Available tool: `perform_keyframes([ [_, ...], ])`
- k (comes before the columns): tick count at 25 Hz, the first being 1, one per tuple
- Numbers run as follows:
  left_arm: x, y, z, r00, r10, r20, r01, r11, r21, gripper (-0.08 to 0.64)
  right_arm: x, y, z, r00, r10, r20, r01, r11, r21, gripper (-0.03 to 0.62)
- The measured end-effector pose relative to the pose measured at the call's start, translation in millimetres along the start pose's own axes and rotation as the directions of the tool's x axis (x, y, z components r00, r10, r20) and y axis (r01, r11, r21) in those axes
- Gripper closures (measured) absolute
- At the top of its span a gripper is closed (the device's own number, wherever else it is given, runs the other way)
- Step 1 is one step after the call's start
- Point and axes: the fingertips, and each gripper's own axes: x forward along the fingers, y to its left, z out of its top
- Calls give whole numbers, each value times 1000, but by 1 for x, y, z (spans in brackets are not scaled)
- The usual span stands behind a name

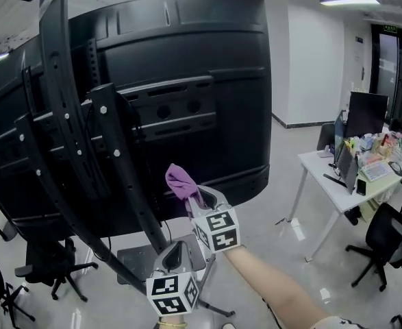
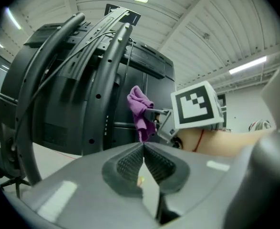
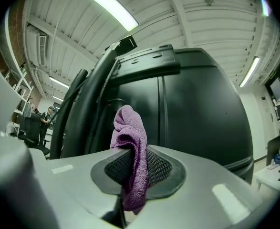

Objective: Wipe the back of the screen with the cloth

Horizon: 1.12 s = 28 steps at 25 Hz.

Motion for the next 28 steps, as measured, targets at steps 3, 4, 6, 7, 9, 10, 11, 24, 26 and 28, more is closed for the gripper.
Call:
perform_keyframes([
  [3, 38, -4, 13, 1000, -3, 18, 2, 1000, 26, 552, 31, -23, -6, 1000, 16, -6, -16, 1000, -9, 539],
  [4, 49, -5, 16, 1000, -5, 21, 4, 999, 31, 552, 36, -30, -8, 1000, 26, -2, -26, 1000, -15, 538],
  [6, 69, -6, 19, 1000, -10, 21, 9, 999, 35, 552, 37, -40, -10, 998, 67, 7, -66, 997, -43, 538],
  [7, 78, -6, 20, 1000, -12, 20, 12, 999, 35, 552, 35, -44, -10, 996, 85, 11, -84, 994, -70, 537],
  [9, 95, -8, 23, 1000, -22, 20, 21, 999, 35, 552, 25, -61, -11, 996, 84, 12, -83, 990, -115, 537],
  [10, 102, -10, 24, 999, -30, 20, 29, 999, 36, 552, 19, -75, -13, 998, 65, 12, -63, 991, -119, 537],
  [11, 109, -12, 26, 999, -37, 20, 37, 999, 37, 552, 12, -92, -15, 999, 37, 10, -36, 993, -111, 538],
  [24, 149, -34, 30, 995, -97, -7, 98, 993, 69, 552, -58, -291, -41, 930, -357, -82, 351, 933, -82, 538],
  [26, 149, -36, 30, 995, -100, -10, 100, 993, 69, 552, -64, -286, -30, 933, -354, -66, 347, 932, -103, 538],
  [28, 148, -37, 31, 995, -101, -7, 101, 992, 71, 552, -66, -263, -10, 952, -304, -24, 296, 941, -166, 538],
])
